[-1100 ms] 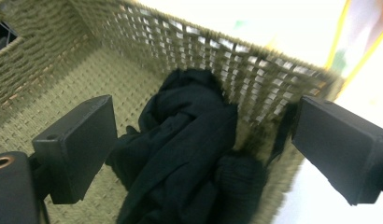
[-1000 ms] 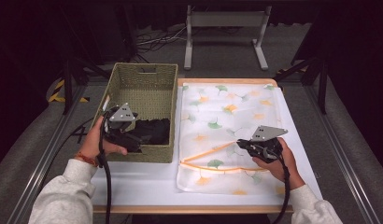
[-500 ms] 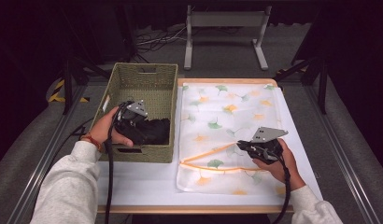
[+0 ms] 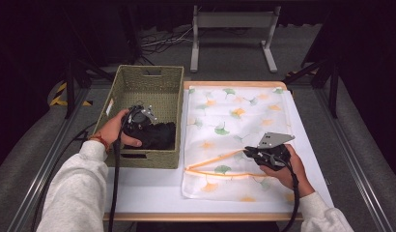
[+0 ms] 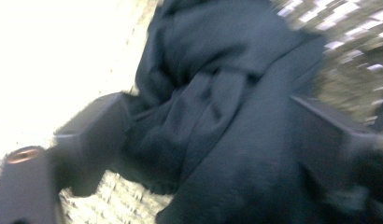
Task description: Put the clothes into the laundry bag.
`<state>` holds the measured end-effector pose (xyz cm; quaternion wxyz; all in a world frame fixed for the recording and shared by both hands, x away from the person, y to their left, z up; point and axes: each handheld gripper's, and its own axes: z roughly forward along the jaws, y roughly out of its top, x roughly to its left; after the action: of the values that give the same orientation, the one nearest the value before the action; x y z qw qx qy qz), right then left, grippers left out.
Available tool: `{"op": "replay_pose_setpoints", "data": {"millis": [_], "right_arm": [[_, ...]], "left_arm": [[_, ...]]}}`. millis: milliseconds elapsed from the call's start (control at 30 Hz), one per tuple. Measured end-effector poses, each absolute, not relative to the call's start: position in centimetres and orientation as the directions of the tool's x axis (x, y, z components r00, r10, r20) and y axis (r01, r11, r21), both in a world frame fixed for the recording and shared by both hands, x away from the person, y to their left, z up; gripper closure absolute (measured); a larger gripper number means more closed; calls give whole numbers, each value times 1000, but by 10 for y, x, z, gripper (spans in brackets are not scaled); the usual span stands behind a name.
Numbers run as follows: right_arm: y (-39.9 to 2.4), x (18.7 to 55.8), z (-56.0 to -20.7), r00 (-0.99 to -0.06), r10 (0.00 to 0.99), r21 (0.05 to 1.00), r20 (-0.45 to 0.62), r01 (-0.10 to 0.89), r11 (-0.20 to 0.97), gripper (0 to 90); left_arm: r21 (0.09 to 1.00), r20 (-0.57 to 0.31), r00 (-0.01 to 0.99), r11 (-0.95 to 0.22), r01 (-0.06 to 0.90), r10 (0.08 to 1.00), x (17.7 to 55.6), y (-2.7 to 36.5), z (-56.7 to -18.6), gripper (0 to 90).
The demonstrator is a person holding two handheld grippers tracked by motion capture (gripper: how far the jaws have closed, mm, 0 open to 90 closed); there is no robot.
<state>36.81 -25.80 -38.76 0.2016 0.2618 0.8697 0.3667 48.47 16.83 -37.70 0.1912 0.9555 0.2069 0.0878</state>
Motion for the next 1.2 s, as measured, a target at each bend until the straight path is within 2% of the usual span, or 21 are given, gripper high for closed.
{"op": "replay_pose_setpoints", "data": {"millis": [133, 200, 267, 367, 467, 567, 700, 733, 767, 967, 1033, 1200], "right_arm": [[-258, 368, -388, -781, 604, 743, -158, 309, 593, 819], [-259, 368, -388, -781, 605, 744, -155, 310, 592, 812], [-258, 369, -389, -783, 602, 739, -157, 311, 597, 801], [-258, 368, -390, -783, 602, 739, -160, 309, 599, 798], [-258, 368, -390, -782, 602, 740, -160, 308, 598, 794], [-258, 368, -391, -784, 600, 737, -158, 311, 601, 800], [-257, 368, -392, -786, 598, 732, -158, 313, 605, 811], [-256, 368, -392, -787, 597, 733, -156, 313, 604, 816], [-256, 368, -393, -787, 597, 731, -154, 316, 605, 821], [-256, 368, -394, -788, 595, 732, -158, 311, 606, 861], [-257, 368, -394, -787, 598, 735, -152, 315, 601, 870], [-258, 367, -395, -784, 601, 738, -152, 314, 597, 883]], "left_arm": [[385, 88, 907, -854, 351, 412, 488, 162, -385, 80], [347, 94, 911, -871, 348, 402, 489, 154, -393, 65], [265, 116, 925, -909, 323, 363, 492, 145, -406, 4], [205, 119, 926, -921, 331, 359, 494, 138, -413, 0], [213, 87, 918, -907, 363, 387, 496, 140, -414, 3], [193, 74, 924, -915, 356, 375, 495, 140, -409, 98], [209, 79, 932, -920, 331, 353, 494, 144, -404, 331], [211, 96, 935, -925, 316, 341, 493, 145, -402, 331], [218, 107, 933, -924, 314, 343, 492, 145, -401, 417], [254, 154, 915, -910, 329, 374, 492, 149, -396, 470], [302, 153, 914, -899, 318, 375, 492, 154, -391, 472], [357, 175, 900, -878, 319, 399, 490, 160, -382, 474]]}}
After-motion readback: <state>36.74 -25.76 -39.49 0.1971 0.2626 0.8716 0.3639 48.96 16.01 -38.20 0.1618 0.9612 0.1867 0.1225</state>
